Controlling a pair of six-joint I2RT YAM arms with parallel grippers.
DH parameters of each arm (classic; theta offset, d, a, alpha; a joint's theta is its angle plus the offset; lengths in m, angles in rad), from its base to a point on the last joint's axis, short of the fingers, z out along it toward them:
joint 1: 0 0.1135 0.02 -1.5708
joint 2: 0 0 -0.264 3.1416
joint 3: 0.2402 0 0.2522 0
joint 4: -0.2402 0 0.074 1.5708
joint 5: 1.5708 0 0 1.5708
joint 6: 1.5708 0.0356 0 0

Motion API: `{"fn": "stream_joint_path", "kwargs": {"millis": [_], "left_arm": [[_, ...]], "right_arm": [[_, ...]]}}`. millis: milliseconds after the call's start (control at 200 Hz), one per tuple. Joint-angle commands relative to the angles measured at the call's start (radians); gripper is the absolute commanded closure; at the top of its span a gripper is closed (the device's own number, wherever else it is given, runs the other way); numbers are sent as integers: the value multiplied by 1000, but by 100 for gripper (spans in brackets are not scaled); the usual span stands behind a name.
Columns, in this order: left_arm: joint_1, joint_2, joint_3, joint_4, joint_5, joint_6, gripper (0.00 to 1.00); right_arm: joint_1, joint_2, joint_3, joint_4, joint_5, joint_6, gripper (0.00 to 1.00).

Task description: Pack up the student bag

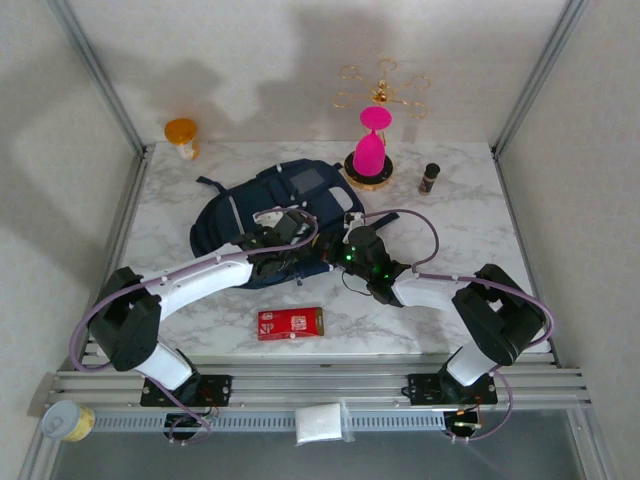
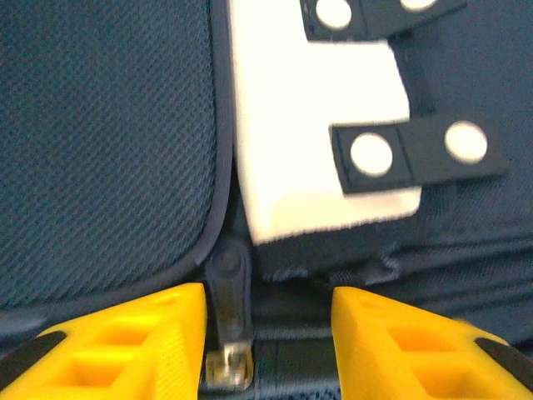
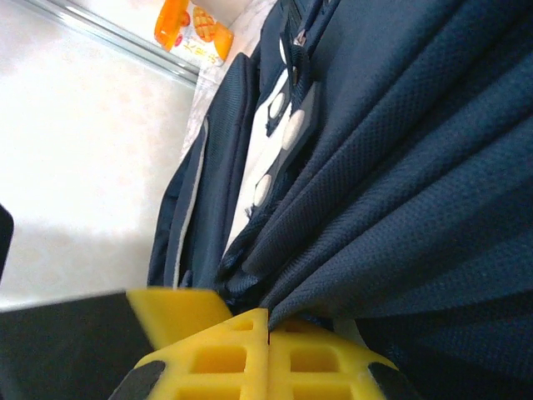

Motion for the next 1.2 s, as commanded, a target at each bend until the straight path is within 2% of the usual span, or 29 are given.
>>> {"fn": "stream_joint_path", "kwargs": {"millis": [0,120,185,255,330,511,611,731,886,916,1096,1197], "left_arm": [[25,31,47,-30,-73,-50,57],[47,57,45,-31,-73,-88,58],[46,68,36,36,-19,-70,60],[45,96,64,26,-2,-66,63],[44,111,94,6,-10,-57,70],[33,23,34,112,57,1,87],[33,0,40,35,-8,27,96],[32,-23,35,-12,-49,54,99],[11,-111,-42,44,-71,55,100],[7,-131,-62,44,-86,47,100],[4,-227,-185,58,-126,53,100],[5,-289,-244,47,-176,60,100]], "right_arm": [[10,-24,-10,122,-25,-11,100],[-2,-17,-23,144,-33,6,100],[-10,-10,-16,145,-44,10,100],[-17,-8,-14,143,-41,12,100],[-24,-8,-11,139,-38,14,100],[-64,-8,-16,141,-47,26,100],[-74,-20,-12,133,-43,13,100],[-76,-25,-2,123,-42,-2,100],[-82,-26,1,108,-38,25,100],[-117,-28,-1,108,-37,39,100],[-175,-21,29,85,-87,115,100],[-201,-21,52,45,-73,128,100]]}}
